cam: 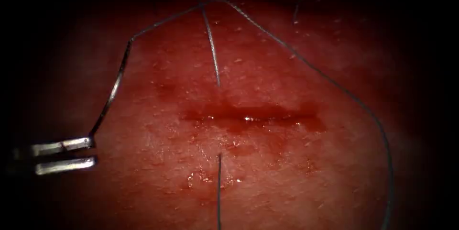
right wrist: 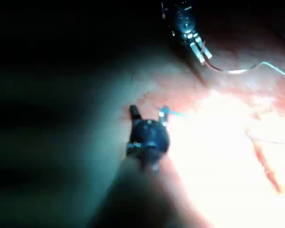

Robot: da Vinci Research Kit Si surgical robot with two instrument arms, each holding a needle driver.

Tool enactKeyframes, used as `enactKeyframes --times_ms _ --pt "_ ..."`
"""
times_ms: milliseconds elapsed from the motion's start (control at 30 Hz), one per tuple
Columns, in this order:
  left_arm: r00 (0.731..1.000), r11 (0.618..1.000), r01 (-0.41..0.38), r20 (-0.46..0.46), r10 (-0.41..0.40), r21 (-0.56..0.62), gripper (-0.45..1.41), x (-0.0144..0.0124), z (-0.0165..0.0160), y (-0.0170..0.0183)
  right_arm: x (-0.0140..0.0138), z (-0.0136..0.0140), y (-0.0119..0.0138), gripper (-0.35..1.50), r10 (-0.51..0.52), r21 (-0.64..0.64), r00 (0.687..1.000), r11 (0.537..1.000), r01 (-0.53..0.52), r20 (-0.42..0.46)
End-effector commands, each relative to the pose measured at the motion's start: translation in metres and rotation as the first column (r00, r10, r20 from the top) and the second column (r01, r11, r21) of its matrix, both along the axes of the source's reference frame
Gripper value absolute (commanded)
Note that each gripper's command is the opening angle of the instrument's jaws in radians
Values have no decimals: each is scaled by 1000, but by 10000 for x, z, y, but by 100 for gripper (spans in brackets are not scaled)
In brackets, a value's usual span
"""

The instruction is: Wound Closure

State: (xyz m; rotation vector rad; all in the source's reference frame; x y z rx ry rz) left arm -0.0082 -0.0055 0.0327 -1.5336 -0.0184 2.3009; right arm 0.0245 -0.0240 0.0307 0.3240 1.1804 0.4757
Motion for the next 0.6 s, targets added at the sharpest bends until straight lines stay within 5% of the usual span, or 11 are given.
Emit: enactKeyframes --times_ms 33,600 --pt "1000 1000 0 3 0 -1 -45 -6 3 0 -1 25 15 116 -5 -32 1000 999 5 8" --pt "1000 1000 -9 10 9 -5 -45 -6 5 0 32 158 61 98 -1 -156 994 988 19 112"
